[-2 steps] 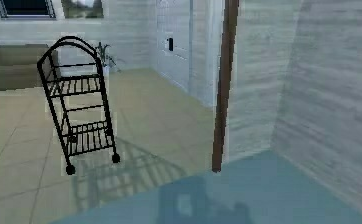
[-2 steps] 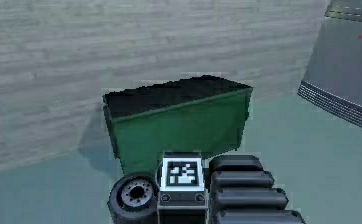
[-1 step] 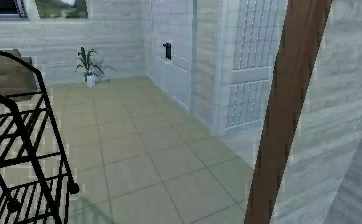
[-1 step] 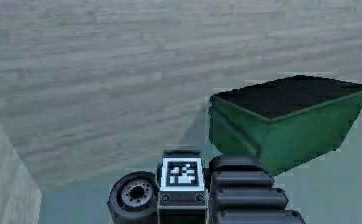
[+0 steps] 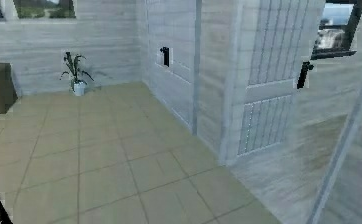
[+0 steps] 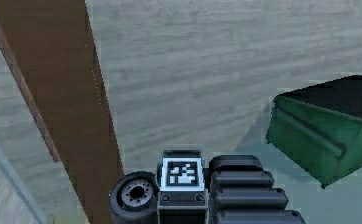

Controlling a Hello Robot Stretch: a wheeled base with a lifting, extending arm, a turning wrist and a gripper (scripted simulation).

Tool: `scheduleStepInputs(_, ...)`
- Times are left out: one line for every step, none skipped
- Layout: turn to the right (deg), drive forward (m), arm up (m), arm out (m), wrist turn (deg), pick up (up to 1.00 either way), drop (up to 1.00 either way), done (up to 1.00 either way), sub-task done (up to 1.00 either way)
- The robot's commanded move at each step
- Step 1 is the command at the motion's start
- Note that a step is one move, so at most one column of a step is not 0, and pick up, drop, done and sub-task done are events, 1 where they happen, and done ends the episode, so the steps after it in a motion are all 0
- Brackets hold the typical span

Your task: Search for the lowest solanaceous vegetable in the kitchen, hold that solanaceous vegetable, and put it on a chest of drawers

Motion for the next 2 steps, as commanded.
scheduleStepInputs(9.0, 0.00, 0.00, 0.00, 0.0, 0.00, 0.00, 0.00, 0.00)
scheduleStepInputs(0.0, 1.00, 0.00, 0.00, 0.0, 0.00, 0.00, 0.00, 0.00)
